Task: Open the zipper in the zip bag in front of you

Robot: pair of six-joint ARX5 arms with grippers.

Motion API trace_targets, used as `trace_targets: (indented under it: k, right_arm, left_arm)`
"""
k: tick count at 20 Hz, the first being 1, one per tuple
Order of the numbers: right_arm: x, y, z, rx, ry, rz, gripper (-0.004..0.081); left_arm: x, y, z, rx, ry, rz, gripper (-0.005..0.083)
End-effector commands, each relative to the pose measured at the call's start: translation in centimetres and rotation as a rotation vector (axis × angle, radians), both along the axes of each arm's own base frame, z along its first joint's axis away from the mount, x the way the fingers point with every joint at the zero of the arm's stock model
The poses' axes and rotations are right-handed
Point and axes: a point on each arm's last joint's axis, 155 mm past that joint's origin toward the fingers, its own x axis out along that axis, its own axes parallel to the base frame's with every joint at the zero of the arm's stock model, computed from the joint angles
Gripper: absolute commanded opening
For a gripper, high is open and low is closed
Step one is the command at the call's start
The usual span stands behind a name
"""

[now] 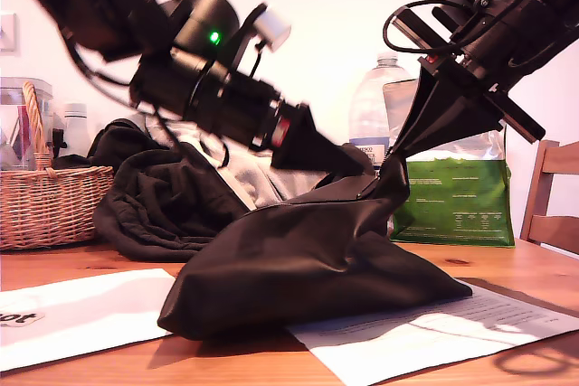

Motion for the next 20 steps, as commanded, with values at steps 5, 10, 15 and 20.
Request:
trace_targets:
  k: [5,10,15,20]
  right_arm:
    - [-0.5,0.5,-0.3,-0.002,0.011,0.024,-0.0012]
    - [-0.5,0.5,-0.3,-0.005,0.005,0.030,-0.0013]
    - [-0.6,0.6,-0.3,-0.007,0.000,0.038,-0.0012]
    - [-0.5,0.6,-0.3,-0.006,-0.001,0.039,-0.0012]
  left_arm:
    - [0.1,-0.6,-1.7,0.061,0.147,-0.057,0.0236]
    - [-0.2,-0.5,-4.1,0.125,0.202,-0.089,0.0236]
    - [0.2,-0.8,-4.2,0.120,0.157,-0.100,0.0236]
    - [0.6,-1.0,-3.8,0.105,0.130,-0.099,0.0236]
